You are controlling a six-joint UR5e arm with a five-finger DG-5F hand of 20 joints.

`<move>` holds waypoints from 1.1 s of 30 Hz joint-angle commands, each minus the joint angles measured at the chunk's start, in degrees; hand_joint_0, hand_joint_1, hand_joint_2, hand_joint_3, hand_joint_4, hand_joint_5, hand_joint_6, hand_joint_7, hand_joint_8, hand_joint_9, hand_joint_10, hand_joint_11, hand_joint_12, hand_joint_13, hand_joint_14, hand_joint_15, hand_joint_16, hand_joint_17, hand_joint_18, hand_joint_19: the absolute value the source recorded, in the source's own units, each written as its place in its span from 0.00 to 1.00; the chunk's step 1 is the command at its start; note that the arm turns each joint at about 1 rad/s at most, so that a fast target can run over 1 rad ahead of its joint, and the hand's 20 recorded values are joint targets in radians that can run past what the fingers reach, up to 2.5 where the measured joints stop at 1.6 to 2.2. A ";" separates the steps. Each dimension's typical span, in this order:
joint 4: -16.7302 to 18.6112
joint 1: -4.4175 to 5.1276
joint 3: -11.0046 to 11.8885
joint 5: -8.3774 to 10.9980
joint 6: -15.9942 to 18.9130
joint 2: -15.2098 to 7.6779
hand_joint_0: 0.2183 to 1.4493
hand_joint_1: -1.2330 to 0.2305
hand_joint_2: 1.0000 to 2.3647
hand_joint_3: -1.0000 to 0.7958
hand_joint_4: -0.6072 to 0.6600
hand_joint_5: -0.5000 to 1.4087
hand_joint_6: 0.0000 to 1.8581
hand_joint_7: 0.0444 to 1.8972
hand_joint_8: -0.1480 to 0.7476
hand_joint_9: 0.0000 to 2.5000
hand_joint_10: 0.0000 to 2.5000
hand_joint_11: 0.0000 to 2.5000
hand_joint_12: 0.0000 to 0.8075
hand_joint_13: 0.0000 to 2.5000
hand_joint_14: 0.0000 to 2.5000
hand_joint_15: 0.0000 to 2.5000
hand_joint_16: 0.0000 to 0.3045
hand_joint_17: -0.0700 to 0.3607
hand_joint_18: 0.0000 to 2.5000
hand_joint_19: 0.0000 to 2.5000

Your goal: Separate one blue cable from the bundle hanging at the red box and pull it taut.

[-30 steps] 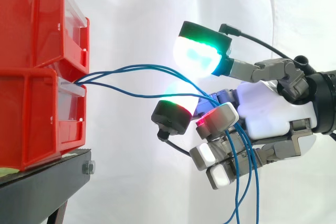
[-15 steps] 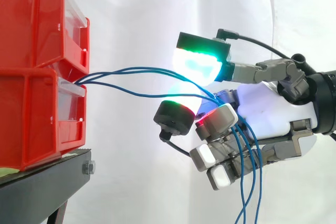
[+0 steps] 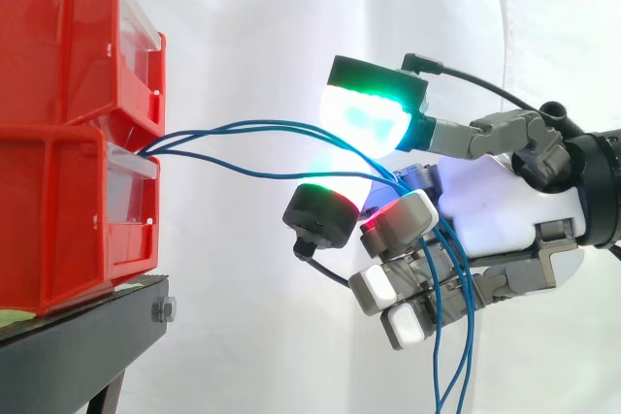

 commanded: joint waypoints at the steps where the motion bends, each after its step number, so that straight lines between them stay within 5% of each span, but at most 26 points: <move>1: 0.00 0.02 -0.03 0.07 0.00 -0.07 0.31 0.36 0.00 0.28 0.55 0.17 0.51 0.52 0.56 0.46 0.01 0.47 0.48 0.35 0.01 0.25 0.17 0.43 0.31 0.24; 9: 0.09 0.20 -0.03 0.07 0.00 -0.07 0.26 0.42 0.00 0.28 0.57 0.17 0.50 0.51 0.58 0.47 0.01 0.47 0.51 0.35 0.01 0.25 0.18 0.45 0.31 0.25; 22: 0.09 0.20 -0.03 0.07 0.00 -0.07 0.47 0.24 0.00 0.28 0.47 0.16 0.51 0.54 0.53 0.44 0.01 0.47 0.47 0.34 0.01 0.24 0.17 0.43 0.30 0.23; 33: 0.00 -0.07 -0.03 -0.10 0.00 -0.07 0.37 0.20 0.00 0.28 0.51 0.17 0.51 0.52 0.53 0.45 0.01 0.47 0.46 0.34 0.01 0.24 0.16 0.42 0.30 0.23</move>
